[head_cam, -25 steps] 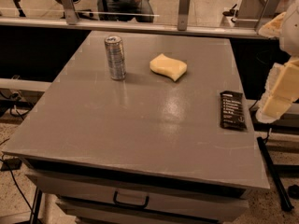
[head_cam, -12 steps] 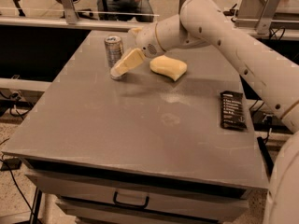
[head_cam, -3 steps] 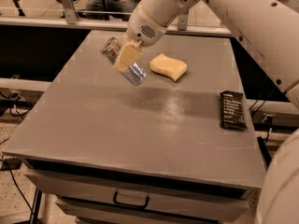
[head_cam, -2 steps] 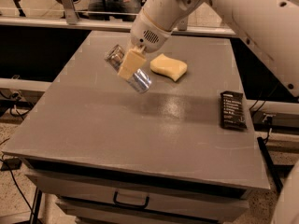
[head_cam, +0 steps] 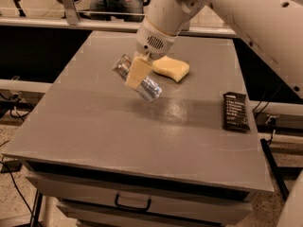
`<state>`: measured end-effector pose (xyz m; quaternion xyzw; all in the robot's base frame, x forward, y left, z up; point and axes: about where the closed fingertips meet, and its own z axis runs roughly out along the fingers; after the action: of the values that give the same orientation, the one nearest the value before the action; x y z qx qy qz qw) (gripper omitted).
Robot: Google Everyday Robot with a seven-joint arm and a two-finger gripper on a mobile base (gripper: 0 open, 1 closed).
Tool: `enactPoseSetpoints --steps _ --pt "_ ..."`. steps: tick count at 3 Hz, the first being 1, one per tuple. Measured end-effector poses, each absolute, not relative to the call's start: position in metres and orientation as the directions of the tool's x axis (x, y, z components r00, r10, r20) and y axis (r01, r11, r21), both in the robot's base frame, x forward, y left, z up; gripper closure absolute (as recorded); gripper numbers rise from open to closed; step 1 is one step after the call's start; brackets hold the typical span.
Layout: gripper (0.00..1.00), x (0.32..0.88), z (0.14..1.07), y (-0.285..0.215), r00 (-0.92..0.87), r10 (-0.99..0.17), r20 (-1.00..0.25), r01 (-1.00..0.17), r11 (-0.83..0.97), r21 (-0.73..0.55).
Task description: Knock redbull can over
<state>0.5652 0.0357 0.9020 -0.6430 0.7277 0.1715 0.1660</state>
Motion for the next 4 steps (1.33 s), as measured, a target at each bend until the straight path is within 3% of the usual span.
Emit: enactPoseSetpoints --steps 1,2,4 --pt "0.76 0.561 0.890 0.019 -0.149 -0.930 -0.336 -0.989 0.141 0.046" --pt "0.53 0.560 0.885 0.011 -0.164 -0.944 -0.288 -0.987 0.157 0.047" --pt "0.48 0.557 0.867 -0.016 -0.213 -0.940 -0.268 -0.977 0.209 0.043"
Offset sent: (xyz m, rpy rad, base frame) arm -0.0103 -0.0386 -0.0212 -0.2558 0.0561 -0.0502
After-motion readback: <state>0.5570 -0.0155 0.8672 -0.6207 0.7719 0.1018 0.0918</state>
